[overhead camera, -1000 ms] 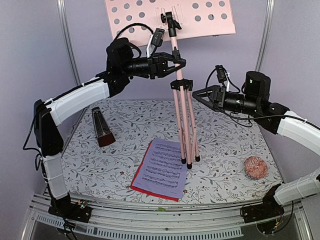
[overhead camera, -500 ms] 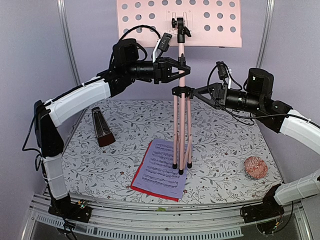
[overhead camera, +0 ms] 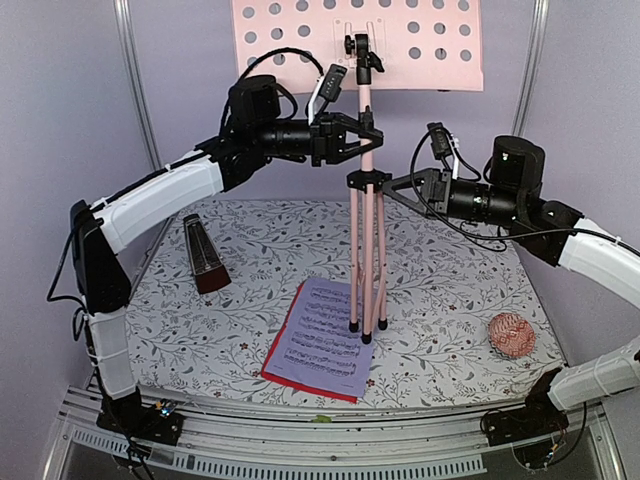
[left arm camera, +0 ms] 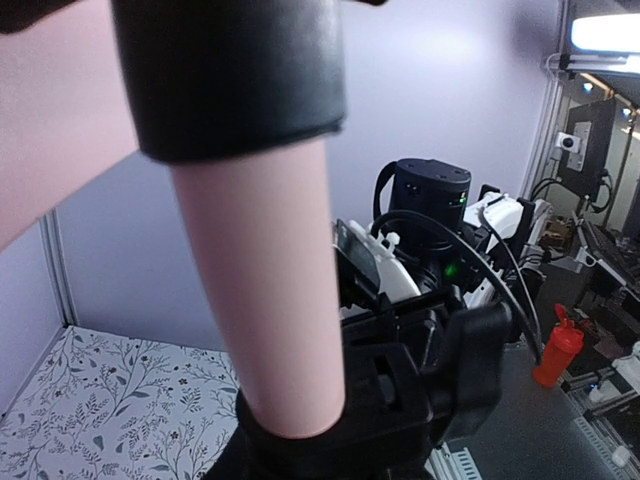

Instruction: Set up the instrument practice props

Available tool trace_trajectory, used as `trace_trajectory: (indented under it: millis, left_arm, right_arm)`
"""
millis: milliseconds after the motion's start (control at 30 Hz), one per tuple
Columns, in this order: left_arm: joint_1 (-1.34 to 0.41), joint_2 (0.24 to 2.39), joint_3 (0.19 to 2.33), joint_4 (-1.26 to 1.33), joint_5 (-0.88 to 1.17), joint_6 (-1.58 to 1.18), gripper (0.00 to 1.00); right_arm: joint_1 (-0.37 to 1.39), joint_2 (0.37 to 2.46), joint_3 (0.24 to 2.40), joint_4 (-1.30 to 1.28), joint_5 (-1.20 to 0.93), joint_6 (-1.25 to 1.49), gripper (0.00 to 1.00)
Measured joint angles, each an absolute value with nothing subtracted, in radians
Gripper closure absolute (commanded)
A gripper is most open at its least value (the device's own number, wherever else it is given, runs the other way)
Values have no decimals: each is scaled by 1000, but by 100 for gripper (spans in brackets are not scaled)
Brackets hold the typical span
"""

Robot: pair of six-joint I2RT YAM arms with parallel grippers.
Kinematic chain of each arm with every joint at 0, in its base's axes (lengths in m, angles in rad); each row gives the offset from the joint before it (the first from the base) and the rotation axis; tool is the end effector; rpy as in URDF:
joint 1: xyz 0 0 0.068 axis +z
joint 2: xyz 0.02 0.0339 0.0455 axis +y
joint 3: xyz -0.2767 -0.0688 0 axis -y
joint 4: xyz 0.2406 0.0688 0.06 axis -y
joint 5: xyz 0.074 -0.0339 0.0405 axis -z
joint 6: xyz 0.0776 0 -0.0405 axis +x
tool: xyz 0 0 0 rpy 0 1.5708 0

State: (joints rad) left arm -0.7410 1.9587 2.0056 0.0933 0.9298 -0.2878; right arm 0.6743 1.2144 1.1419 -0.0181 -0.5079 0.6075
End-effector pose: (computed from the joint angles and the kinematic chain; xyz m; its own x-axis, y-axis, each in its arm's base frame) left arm 0.3132 -0.3709 0.4577 -0.1819 -0.0636 -0.9813 0.9778 -0.1174 -0.1737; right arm 0.2178 0.2224 0.4024 -0.5854 0.1706 -0.7926 -0.7182 0.3444 0.6046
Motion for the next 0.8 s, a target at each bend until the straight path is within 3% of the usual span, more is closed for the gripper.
trace_trajectory:
  millis: [267,800]
  left_arm:
    - [-745,1972,2008,66,926,-282,100]
    - [-750,2009,2110,-35,865,-284,100]
  right_arm:
    - [673,1252,1172,-43,-495,556,100]
    - [694,1260,1254,-154,-352,206,100]
